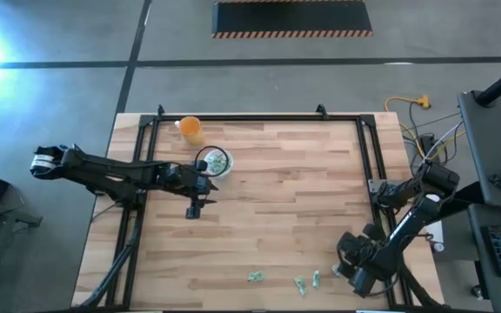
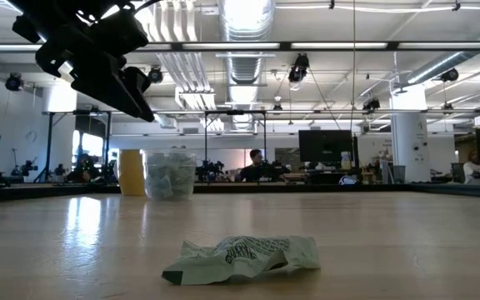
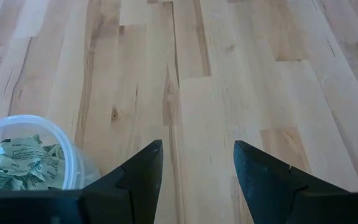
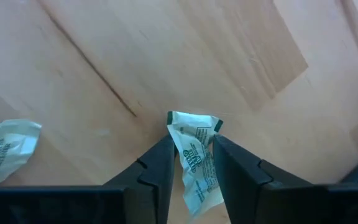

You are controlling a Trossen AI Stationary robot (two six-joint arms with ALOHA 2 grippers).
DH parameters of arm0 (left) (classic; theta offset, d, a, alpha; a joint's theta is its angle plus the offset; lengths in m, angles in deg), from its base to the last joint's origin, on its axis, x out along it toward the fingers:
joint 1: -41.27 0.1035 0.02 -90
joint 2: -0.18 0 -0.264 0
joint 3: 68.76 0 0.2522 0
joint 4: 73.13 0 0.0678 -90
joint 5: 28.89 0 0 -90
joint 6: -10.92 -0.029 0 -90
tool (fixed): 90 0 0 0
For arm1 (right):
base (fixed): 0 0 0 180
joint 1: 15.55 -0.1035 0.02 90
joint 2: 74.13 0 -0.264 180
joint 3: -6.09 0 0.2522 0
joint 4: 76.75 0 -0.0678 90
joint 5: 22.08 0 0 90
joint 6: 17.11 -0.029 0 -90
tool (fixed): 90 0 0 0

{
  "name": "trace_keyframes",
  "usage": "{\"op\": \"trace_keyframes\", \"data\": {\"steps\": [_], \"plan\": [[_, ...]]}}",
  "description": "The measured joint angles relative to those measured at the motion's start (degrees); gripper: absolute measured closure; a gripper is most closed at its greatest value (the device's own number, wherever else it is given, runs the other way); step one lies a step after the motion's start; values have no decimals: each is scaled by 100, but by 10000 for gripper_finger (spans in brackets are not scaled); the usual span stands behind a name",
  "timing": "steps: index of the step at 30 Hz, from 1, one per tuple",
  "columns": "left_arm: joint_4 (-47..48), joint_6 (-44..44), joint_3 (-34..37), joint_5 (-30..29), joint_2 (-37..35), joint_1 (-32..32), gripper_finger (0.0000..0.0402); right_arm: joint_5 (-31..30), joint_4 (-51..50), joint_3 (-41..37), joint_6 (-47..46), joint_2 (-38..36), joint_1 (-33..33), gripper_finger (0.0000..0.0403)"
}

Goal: Pick and place Stevia / Truvia into bins
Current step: Put the stevia packet into the transparent container

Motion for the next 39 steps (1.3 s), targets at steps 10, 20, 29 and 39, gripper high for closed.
{"op": "trace_keyframes", "data": {"steps": [10, 20, 29, 39], "plan": [[0, 0, 0, 0, 0, -2, 221, -198, 223, 88, 433, 13, 4, 340], [-2, 0, 0, 0, 0, 0, 221, -1864, 365, 88, 1727, 21, 77, 392], [-9, -3, 0, -108, -2, 0, 221, -4117, 592, 284, 3625, -13, 609, 394], [0, -7, 0, -1077, -98, -1, 221, -5038, 2126, 726, 6778, -22, 1940, 394]]}}
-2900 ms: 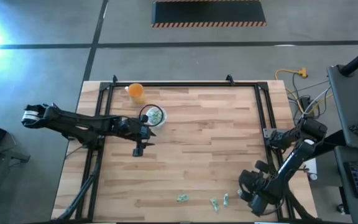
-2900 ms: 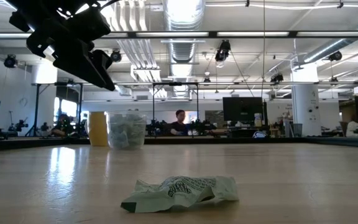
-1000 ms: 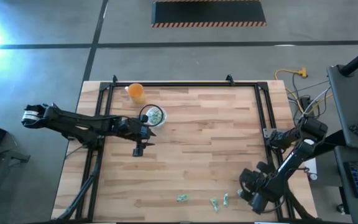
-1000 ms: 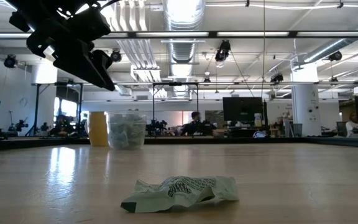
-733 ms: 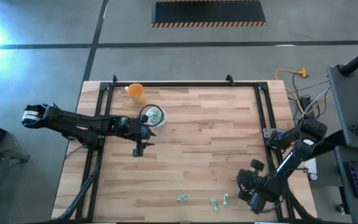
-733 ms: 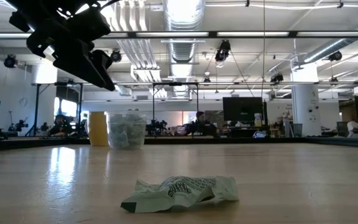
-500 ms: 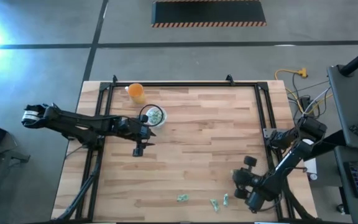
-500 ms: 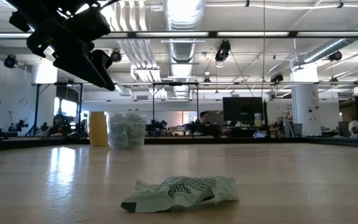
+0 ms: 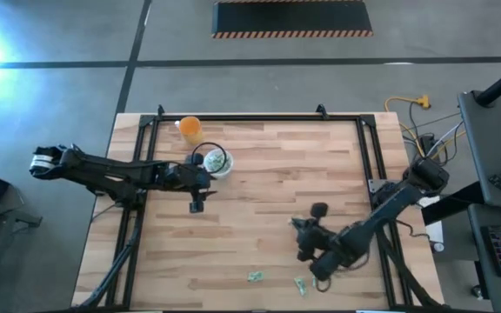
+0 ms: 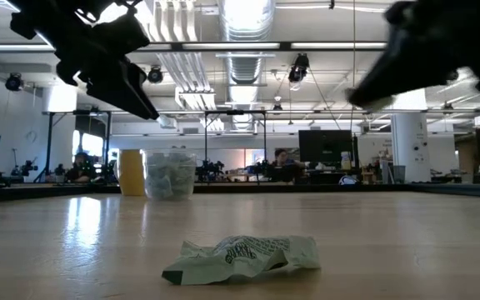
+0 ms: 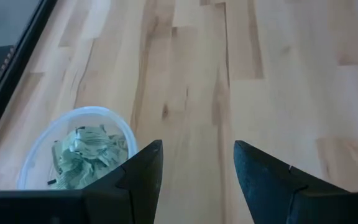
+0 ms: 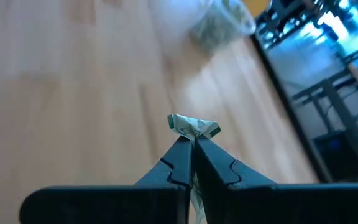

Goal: Pick and place Stevia / Truvia into bins
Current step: Put the stevia packet into the transparent container

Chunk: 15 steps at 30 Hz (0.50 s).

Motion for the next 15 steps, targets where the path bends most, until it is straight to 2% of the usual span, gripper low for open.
{"op": "trace_keyframes", "data": {"steps": [4, 8, 11, 15], "plan": [[1, 1, 0, -5, -151, -23, 221, 196, 1430, -4, 1751, 0, 595, 394], [72, 4, 0, -12, -337, -76, 221, 983, 2579, -15, 3194, -2, 1203, 394], [151, 44, 0, -15, -463, -169, 221, 1595, 3202, -15, 3879, -2, 1677, 394], [418, 161, 0, -16, -692, -426, 221, 2505, 3803, -20, 4352, -2, 2300, 394]]}}
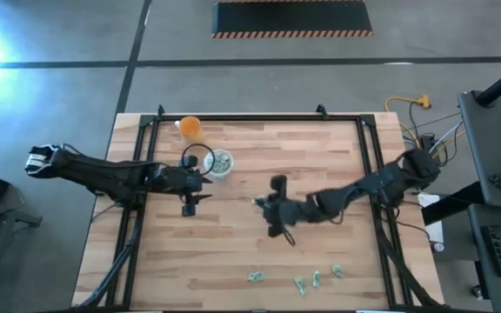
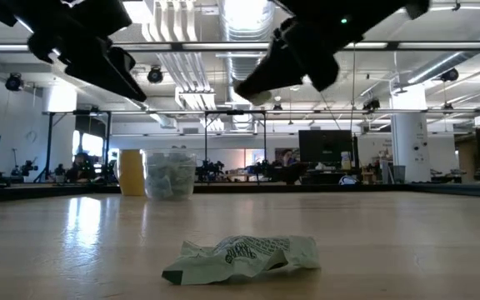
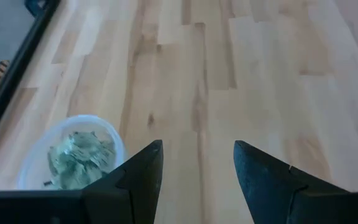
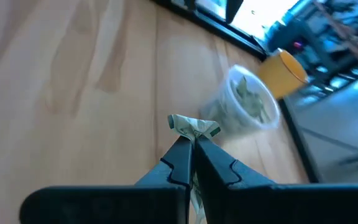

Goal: Pick and place Stevia / Truvia into bins
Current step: Put the stevia packet into the transparent container

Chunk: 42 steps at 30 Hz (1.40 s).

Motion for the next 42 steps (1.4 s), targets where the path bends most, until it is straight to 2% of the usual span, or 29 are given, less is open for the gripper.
{"op": "trace_keyframes", "data": {"steps": [4, 8, 13, 19, 22, 29, 35, 42], "plan": [[362, 342, 0, -243, -310, -326, 221, 1175, 610, -2, 171, 26, 639, 394], [784, 759, 5, -993, -614, -655, 221, 2143, 1309, -7, 237, 72, 1213, 394], [868, 882, 199, -1230, -886, -851, 221, 2914, 2101, 15, 69, 200, 1766, 394], [884, 879, 380, -1324, -1196, -846, 221, 3007, 2531, 228, -221, 438, 2172, 394], [865, 869, 380, -1336, -1319, -846, 221, 3014, 2608, 573, -319, 823, 2286, 394], [864, 879, 418, -1332, -1396, -873, 221, 3027, 2107, 1816, -266, 1946, 2447, 394], [863, 882, 428, -1329, -1287, -875, 221, 3024, 1165, 2782, -499, 2524, 2665, 394], [877, 882, 428, -1318, -1264, -877, 221, 3481, 1104, 3074, -962, 2799, 2915, 394]]}}
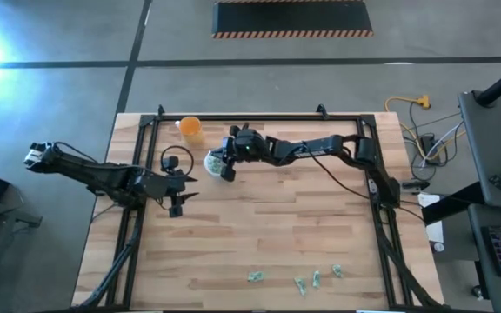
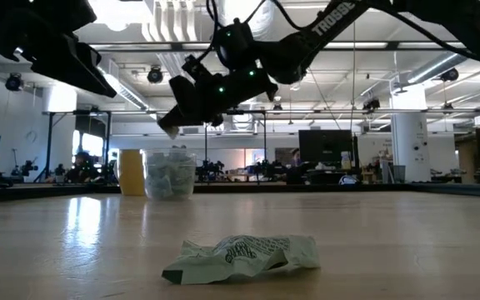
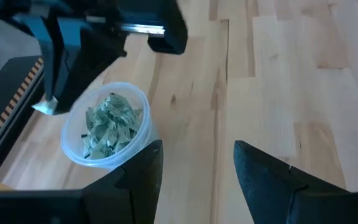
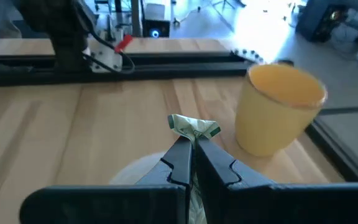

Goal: Pick and place Stevia / Truvia into bins
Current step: Put the stevia packet into the transparent container

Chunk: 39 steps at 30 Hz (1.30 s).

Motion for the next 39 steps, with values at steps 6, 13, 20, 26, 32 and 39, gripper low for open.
{"op": "trace_keyframes", "data": {"steps": [6, 13, 20, 26, 32, 39], "plan": [[-48, -9, -7, -1, -25, 0, 221, 392, -10, -12, -235, 172, 99, 394], [-33, -13, -7, 1, -11, -2, 221, 563, -17, 37, -385, 329, 121, 394], [-38, -9, -9, 3, 9, -2, 221, 689, -163, 41, -523, 333, 128, 394], [-40, -7, -9, 3, 35, -2, 221, 709, -170, 41, -411, 333, 128, 389], [-38, -2, -9, 3, 91, -2, 221, 886, -163, 41, -259, 333, 125, 336], [-33, 0, -9, 5, 103, -6, 221, 1228, -58, 48, -18, 313, 101, 262]]}}
